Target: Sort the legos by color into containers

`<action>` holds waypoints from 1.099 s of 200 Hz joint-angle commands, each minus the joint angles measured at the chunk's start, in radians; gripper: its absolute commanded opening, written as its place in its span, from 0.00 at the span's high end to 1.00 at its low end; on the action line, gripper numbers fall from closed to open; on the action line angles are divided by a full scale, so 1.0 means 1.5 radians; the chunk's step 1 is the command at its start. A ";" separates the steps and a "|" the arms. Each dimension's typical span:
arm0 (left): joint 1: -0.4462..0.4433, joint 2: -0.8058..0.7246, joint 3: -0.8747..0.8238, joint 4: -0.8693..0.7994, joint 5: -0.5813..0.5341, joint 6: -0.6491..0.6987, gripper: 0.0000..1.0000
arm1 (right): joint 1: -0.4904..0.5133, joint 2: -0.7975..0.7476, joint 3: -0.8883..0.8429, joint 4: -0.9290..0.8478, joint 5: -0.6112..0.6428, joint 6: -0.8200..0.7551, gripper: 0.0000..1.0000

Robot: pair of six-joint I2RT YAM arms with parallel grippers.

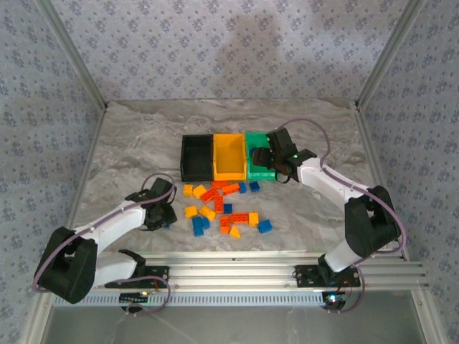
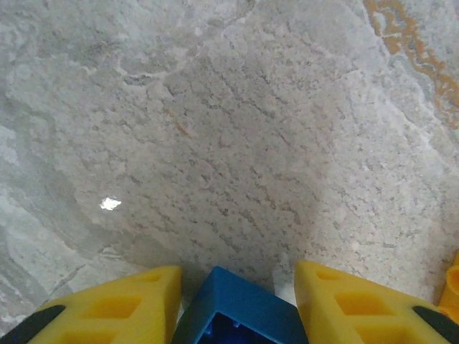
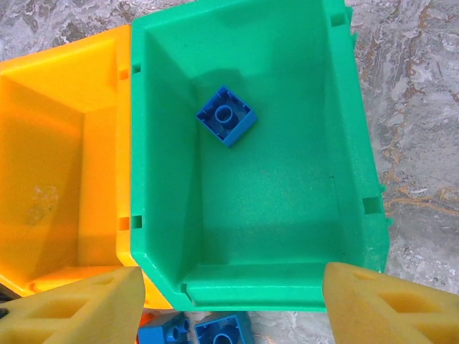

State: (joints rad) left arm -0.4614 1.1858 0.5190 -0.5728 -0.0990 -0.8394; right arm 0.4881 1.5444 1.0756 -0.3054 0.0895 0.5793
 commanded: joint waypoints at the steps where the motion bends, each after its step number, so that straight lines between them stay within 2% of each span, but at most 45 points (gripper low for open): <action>1: -0.015 -0.018 0.007 0.042 0.054 -0.002 0.62 | -0.006 -0.023 -0.011 0.000 0.012 0.010 0.32; 38: -0.043 -0.071 0.095 -0.019 0.030 0.022 0.63 | -0.012 -0.043 -0.030 0.003 0.016 0.014 0.32; 65: -0.079 -0.034 0.200 -0.003 0.007 0.043 0.63 | -0.017 -0.073 -0.069 0.007 0.023 0.025 0.32; 102: -0.141 0.148 0.385 0.086 0.008 0.079 0.63 | -0.019 -0.114 -0.124 -0.003 0.030 0.028 0.32; 126: -0.176 0.296 0.552 0.094 0.011 0.116 0.63 | -0.020 -0.145 -0.155 -0.018 0.041 0.049 0.32; 159: -0.191 0.458 0.732 0.084 0.028 0.141 0.64 | -0.025 -0.190 -0.195 -0.044 0.053 0.062 0.32; 220: -0.205 0.635 0.943 0.048 0.060 0.155 0.63 | -0.037 -0.260 -0.229 -0.086 0.061 0.068 0.32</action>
State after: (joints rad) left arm -0.7513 2.0827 1.8248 -0.4572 -0.0368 -0.6361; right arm 0.4427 1.1984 0.7456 -0.3813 0.1513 0.6624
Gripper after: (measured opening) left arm 0.368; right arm 0.683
